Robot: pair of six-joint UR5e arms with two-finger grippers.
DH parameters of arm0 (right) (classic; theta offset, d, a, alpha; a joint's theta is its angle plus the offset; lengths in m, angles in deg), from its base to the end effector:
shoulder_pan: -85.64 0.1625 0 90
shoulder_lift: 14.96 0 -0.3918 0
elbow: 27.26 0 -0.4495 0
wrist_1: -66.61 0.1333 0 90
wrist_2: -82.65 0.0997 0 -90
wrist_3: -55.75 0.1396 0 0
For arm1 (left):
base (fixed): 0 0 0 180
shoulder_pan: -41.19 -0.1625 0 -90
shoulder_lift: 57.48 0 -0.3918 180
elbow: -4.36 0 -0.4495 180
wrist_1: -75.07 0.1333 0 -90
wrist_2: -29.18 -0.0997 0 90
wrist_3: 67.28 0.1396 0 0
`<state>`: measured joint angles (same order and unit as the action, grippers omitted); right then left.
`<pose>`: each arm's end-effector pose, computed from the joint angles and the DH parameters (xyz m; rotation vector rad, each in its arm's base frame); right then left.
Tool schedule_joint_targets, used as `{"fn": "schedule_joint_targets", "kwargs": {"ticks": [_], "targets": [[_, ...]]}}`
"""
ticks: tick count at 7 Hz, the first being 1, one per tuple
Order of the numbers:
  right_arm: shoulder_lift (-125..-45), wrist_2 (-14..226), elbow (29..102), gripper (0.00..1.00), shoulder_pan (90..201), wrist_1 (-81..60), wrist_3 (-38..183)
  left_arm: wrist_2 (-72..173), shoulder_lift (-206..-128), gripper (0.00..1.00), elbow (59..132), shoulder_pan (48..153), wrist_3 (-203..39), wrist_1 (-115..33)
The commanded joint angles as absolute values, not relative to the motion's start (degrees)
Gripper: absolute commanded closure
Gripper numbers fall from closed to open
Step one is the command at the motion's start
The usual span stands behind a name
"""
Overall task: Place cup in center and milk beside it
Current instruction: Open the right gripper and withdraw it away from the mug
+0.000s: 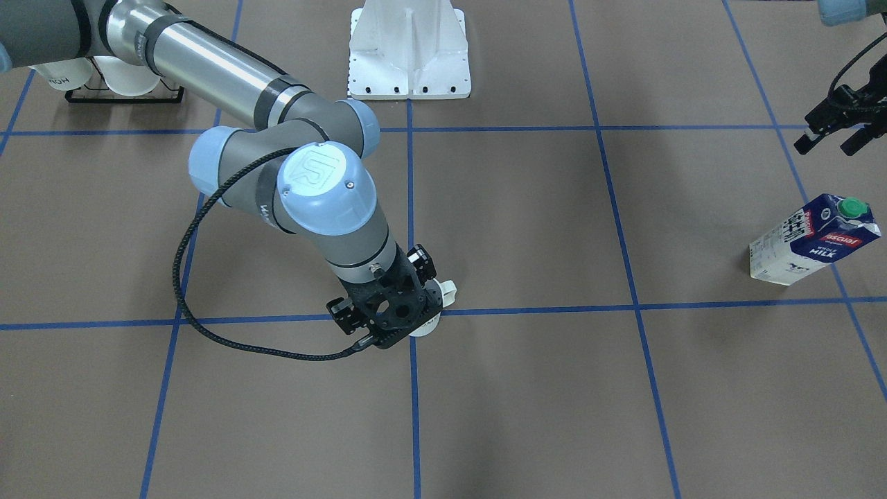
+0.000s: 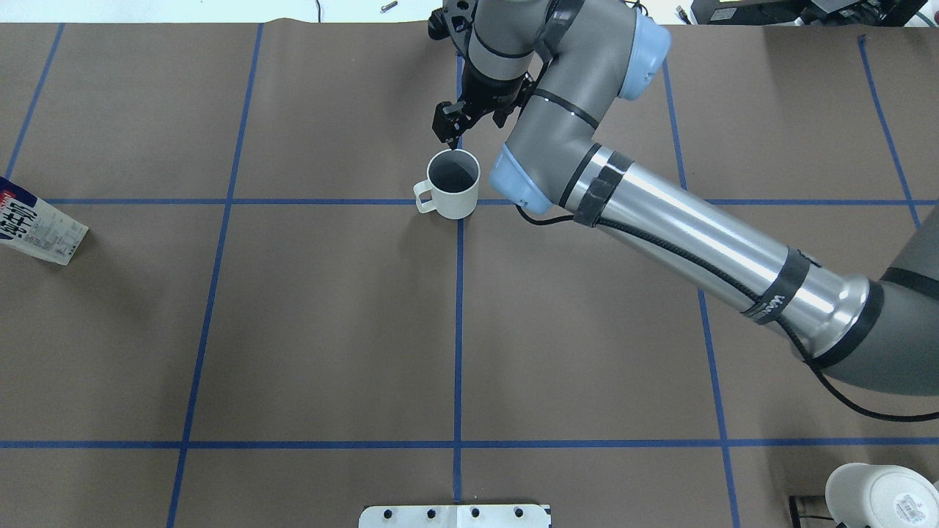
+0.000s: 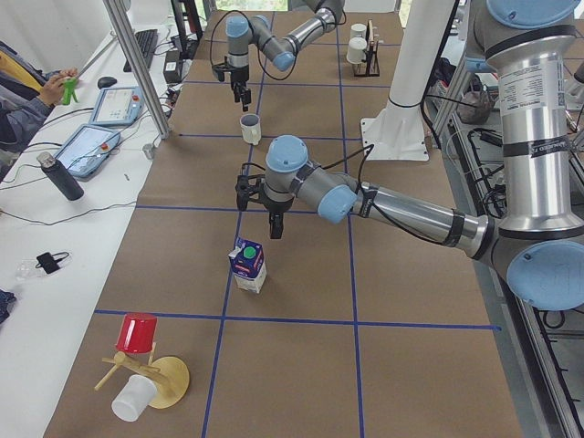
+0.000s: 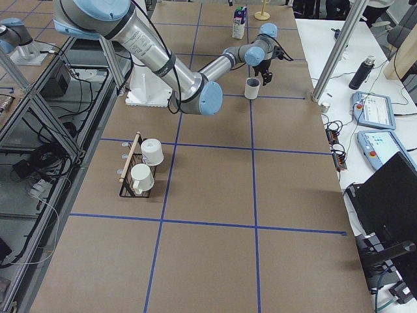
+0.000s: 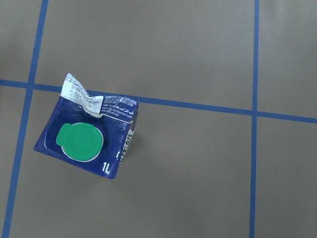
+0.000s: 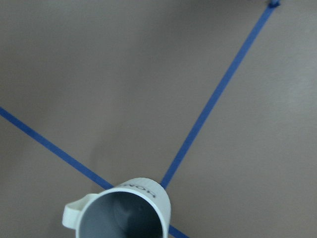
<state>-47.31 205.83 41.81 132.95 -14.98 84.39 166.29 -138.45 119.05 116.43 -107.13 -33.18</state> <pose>-0.5307 -0.6593 0.1152 0.3039 -0.8981 -0.4546 0.0992 -0.4982 0.4513 0.1295 0.9630 -0.1598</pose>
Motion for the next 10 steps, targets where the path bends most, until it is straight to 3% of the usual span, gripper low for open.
{"fn": "schedule_joint_targets", "kwargs": {"ticks": [1, 2, 5, 6, 10], "targets": [[-58.99, 210.79, 65.4, 0.0, 141.68, -31.74, 84.49, 164.37, -139.56, 0.02, 117.84, 117.21, -104.57, -33.03], [-70.22, 211.23, 79.3, 0.0, 146.76, -37.66, 84.4, 161.57, -140.35, 0.02, 116.52, 117.22, -100.28, -32.69], [-92.58, 214.31, 94.69, 0.0, 156.73, -43.96, 80.31, 161.28, -142.29, 0.02, 111.34, 117.39, -91.03, -32.59], [-96.66, 214.05, 95.6, 0.0, 158.31, -44.04, 72.96, 161.28, -143.07, 0.02, 109.93, 117.65, -88.14, -32.33], [-98.02, 211.86, 95.43, 0.0, 158.24, -43.87, 71.4, 158.29, -148.33, 0.02, 105.54, 117.74, -80.55, -31.29]]}}
